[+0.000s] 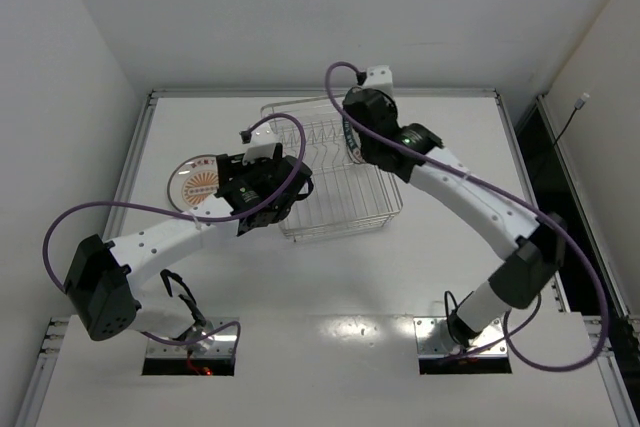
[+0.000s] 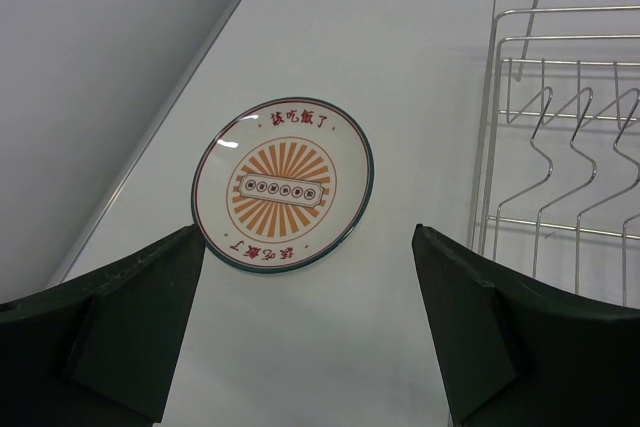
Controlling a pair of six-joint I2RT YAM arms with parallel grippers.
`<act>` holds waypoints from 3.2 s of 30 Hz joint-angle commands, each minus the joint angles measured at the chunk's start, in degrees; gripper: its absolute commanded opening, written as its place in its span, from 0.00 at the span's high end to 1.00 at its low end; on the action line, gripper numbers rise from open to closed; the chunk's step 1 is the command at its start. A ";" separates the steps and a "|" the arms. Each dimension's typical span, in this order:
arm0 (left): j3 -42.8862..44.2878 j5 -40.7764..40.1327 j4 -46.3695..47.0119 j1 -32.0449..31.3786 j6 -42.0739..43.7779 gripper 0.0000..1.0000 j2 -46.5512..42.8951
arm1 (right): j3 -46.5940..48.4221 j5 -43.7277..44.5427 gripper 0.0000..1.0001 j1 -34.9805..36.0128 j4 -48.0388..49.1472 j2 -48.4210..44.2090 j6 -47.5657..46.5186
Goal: Load the plates into the dish rack
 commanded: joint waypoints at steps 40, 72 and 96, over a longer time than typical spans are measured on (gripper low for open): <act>4.42 2.05 -4.63 6.01 -5.20 0.06 4.24 | -39.78 -52.44 0.33 -7.64 28.29 -21.30 7.26; 23.85 28.69 -15.44 25.96 -1.69 0.29 47.31 | -62.79 -58.35 0.30 -6.59 33.05 -39.82 15.19; 12.78 31.23 0.78 29.14 -3.45 1.00 13.95 | -64.01 -58.35 0.30 -6.59 36.12 -35.34 16.94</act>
